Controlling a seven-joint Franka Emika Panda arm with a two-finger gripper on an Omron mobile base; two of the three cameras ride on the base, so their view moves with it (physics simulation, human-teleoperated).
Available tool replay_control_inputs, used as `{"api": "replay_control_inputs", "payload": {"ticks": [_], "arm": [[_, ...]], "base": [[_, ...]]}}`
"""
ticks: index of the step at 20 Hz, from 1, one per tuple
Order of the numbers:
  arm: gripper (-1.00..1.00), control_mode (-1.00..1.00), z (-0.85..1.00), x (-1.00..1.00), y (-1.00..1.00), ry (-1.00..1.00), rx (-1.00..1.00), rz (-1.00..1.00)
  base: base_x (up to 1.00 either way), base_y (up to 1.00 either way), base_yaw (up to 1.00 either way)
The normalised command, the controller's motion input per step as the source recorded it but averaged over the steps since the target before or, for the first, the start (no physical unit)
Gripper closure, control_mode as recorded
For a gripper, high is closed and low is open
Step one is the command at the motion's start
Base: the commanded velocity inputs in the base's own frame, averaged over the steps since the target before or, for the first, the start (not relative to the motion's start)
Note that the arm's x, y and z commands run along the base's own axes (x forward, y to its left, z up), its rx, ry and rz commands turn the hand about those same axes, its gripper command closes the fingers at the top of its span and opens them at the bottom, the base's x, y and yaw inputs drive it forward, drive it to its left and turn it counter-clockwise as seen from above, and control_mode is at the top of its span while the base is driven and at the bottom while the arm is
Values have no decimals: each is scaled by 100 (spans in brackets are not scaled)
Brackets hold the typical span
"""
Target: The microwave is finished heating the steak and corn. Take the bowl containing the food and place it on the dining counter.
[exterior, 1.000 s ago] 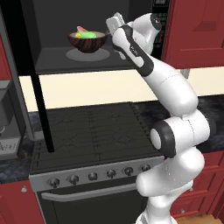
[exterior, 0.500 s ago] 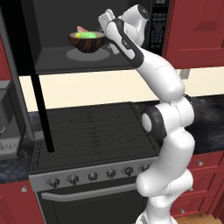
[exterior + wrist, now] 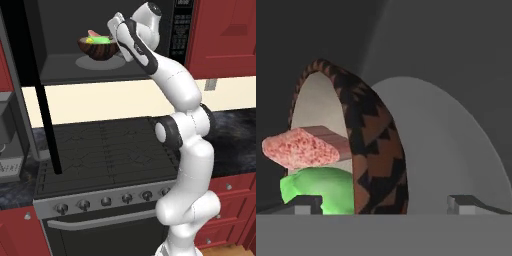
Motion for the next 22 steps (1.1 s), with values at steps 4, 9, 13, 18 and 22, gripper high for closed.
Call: {"api": "replay_control_inputs", "payload": {"ticks": [4, 9, 13, 18, 22], "arm": [[-100, -100, -25, 12, 0, 10, -2, 0], [-100, -100, -26, 2, 3, 3, -1, 0], [-100, -100, 22, 4, 2, -3, 2, 0], [-100, -100, -1, 15, 12, 0, 0, 0], [-100, -100, -20, 10, 21, 1, -1, 0]], "base": [[0, 0, 0], [0, 0, 0], [0, 0, 0], [0, 0, 0], [0, 0, 0]]}}
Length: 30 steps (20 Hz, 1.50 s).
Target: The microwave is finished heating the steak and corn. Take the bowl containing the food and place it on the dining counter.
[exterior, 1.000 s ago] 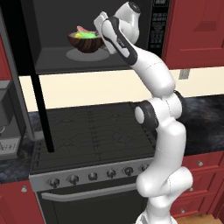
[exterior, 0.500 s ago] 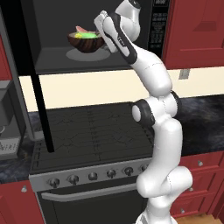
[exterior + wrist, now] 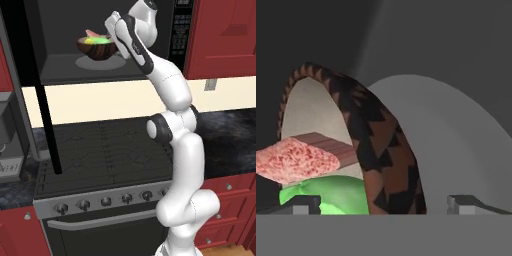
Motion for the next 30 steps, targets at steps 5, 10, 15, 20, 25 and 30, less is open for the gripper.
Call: {"api": "replay_control_inputs", "payload": {"ticks": [5, 10, 15, 20, 25, 30], "arm": [[100, -100, -29, 0, 13, 0, -2, 0], [100, -100, 0, 0, 0, 0, 0, 0], [100, -100, 0, -16, -4, 0, 0, 0], [100, -100, -4, -39, -10, 0, 0, 0], [100, -100, -16, -51, -17, 0, 0, 0], [100, -100, -63, -65, -30, -3, 0, 0]], "base": [[0, 0, 0], [0, 0, 0], [0, 0, 0], [0, 0, 0], [0, 0, 0], [0, 0, 0]]}}
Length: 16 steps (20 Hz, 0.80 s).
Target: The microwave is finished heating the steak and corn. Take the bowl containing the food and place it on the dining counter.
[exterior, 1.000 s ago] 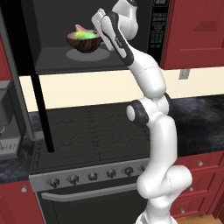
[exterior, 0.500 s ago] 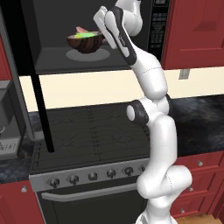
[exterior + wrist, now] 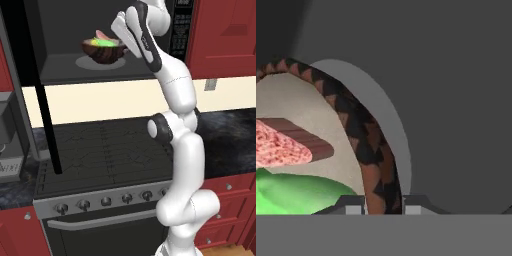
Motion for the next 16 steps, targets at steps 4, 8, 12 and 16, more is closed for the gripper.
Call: {"api": "replay_control_inputs", "payload": {"ticks": [4, 8, 12, 16], "arm": [[100, -100, -82, -97, -33, -18, 2, 0], [100, -100, -34, -100, -37, -21, 16, 0], [100, -100, -30, -100, -40, -32, 22, 0], [100, -100, -64, -100, -64, -33, 21, 0]], "base": [[0, 0, 0], [0, 0, 0], [0, 0, 0], [0, 0, 0]]}}
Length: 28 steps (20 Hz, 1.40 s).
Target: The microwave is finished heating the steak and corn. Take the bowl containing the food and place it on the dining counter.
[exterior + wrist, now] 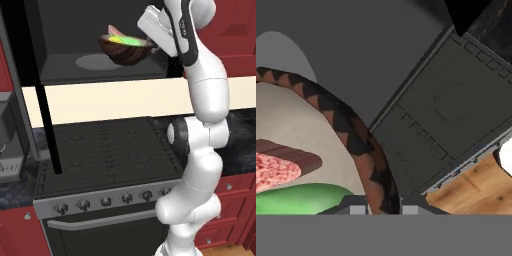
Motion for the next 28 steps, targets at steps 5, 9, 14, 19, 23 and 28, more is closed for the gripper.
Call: {"api": "replay_control_inputs", "payload": {"ticks": [5, 9, 14, 19, 23, 28], "arm": [[100, -100, -75, -100, -76, -34, 16, 0], [100, -100, -97, -100, -60, -32, 9, 0], [100, -100, -77, -100, -17, -15, 1, 0], [100, -100, -39, -39, 15, 0, -10, 0], [100, -100, 0, 0, 0, 0, 0, 0], [100, -100, 0, 0, 0, 0, 0, 0]], "base": [[0, 0, 0], [0, 0, 0], [0, 0, 0], [0, 0, 0], [0, 0, 0], [0, 0, 0]]}}
